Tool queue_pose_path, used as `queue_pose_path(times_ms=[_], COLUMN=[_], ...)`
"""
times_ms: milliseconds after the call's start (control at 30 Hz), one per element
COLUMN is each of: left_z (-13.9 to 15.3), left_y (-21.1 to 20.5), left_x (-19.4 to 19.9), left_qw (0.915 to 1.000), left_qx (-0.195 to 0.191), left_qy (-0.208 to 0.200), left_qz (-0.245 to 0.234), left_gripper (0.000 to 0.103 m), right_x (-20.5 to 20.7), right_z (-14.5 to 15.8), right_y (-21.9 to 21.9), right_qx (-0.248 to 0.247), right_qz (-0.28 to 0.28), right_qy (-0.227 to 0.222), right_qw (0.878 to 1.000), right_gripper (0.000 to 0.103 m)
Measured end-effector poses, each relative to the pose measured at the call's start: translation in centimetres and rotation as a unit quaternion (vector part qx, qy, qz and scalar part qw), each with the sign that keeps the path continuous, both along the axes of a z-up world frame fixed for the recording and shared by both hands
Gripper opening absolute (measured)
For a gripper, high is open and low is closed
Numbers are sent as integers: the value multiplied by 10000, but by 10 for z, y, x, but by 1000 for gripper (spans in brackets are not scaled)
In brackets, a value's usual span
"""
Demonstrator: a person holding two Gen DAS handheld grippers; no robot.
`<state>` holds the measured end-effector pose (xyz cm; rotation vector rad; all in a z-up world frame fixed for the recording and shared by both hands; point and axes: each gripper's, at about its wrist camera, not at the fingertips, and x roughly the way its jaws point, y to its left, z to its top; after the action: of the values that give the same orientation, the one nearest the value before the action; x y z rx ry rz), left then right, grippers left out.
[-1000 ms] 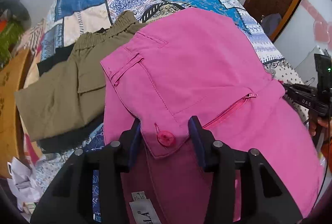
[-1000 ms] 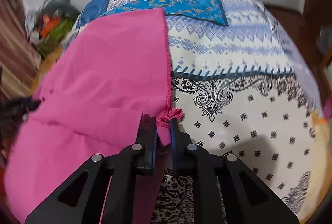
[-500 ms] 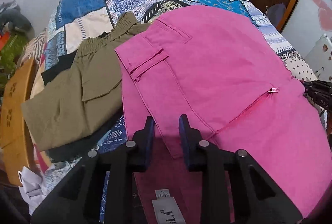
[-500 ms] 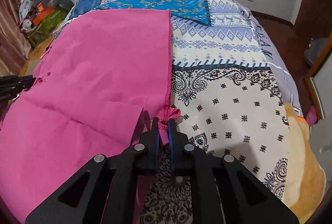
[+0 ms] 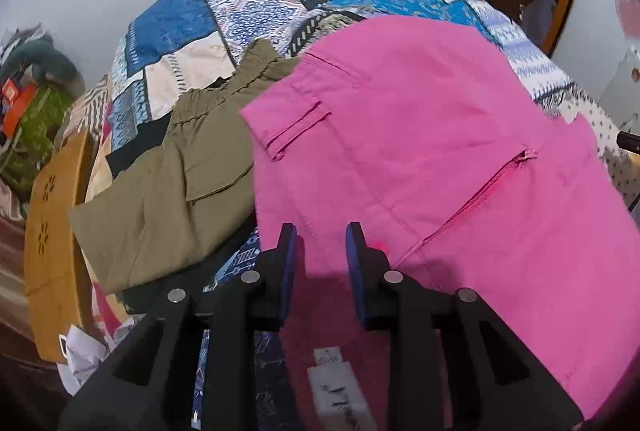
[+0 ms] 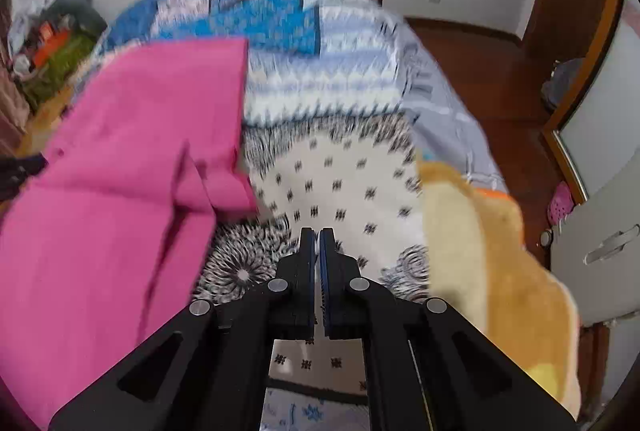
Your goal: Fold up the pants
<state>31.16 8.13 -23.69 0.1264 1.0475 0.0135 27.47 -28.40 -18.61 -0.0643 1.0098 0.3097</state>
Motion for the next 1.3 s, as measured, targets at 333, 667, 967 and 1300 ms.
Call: queue_pose_path(times_ms=[333,667,967,1300], left_z=[49,31,-11,-28], left_y=[38,63,67,59], left_x=[8,73,108,117], left_qw=[9973,9958,9952,9925], left_qx=[-233,-361,-636,-1084], left_qy=[-587,-336,158,327], left_qz=[383,774,732,457], left_gripper=[58,70,66,32], right_x=[19,70,126,176], right_z=[44,38,10,-25], right_y=[38,85,101,119], right_qx=[621,707,854,903], right_qz=[259,562,572,578], right_qy=[-673,-676,-333,84], right_qw=[9955,9936,9941,9942], right_gripper=[67,76,76,53])
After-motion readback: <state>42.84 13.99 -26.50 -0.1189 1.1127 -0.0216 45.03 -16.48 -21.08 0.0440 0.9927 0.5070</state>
